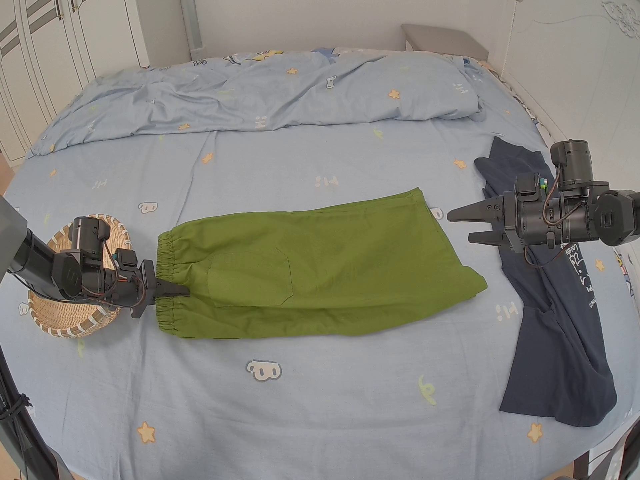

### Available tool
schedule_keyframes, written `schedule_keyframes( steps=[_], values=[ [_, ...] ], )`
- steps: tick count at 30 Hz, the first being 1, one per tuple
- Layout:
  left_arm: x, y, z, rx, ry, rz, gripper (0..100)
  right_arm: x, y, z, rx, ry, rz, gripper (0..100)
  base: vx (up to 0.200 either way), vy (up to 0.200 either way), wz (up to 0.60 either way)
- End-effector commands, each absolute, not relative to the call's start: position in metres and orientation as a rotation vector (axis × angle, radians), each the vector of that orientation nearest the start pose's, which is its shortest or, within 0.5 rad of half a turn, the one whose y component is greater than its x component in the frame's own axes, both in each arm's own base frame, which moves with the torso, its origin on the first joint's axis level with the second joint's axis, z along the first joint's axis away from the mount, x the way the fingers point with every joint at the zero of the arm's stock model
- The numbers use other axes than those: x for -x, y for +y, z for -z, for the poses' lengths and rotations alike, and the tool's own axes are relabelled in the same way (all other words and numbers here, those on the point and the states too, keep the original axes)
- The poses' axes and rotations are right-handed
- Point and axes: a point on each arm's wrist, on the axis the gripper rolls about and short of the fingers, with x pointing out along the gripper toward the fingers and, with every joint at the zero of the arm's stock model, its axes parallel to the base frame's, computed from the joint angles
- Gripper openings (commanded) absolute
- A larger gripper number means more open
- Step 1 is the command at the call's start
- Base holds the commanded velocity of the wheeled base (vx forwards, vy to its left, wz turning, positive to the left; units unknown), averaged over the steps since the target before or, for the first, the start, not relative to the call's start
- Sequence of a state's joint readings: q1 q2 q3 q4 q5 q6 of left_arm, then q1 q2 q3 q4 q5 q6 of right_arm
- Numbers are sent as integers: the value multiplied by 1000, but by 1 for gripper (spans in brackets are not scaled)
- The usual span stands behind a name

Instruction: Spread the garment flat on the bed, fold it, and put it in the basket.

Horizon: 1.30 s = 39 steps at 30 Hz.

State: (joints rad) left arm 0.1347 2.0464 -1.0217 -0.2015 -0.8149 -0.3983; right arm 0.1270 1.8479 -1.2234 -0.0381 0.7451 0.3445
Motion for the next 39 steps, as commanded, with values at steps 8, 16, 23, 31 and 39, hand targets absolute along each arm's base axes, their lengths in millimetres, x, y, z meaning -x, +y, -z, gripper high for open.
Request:
schedule_keyframes(
  steps=[8, 16, 23, 31, 39],
  values=[
    [-345, 23, -130, 773, 839, 504, 0, -381, 23, -136, -435, 846, -593, 100, 0, 0, 0],
    [-345, 24, -130, 772, 838, 503, 0, -399, 26, -107, -393, 898, -558, 100, 0, 0, 0],
    [-345, 24, -130, 771, 836, 502, 0, -403, 32, -97, -432, 927, -613, 100, 0, 0, 0],
    [-346, 24, -128, 770, 838, 502, 0, -409, 36, -83, -529, 991, -687, 100, 0, 0, 0],
    [-346, 25, -128, 772, 839, 500, 0, -414, 32, -82, -623, 1003, -736, 100, 0, 0, 0]
  ],
)
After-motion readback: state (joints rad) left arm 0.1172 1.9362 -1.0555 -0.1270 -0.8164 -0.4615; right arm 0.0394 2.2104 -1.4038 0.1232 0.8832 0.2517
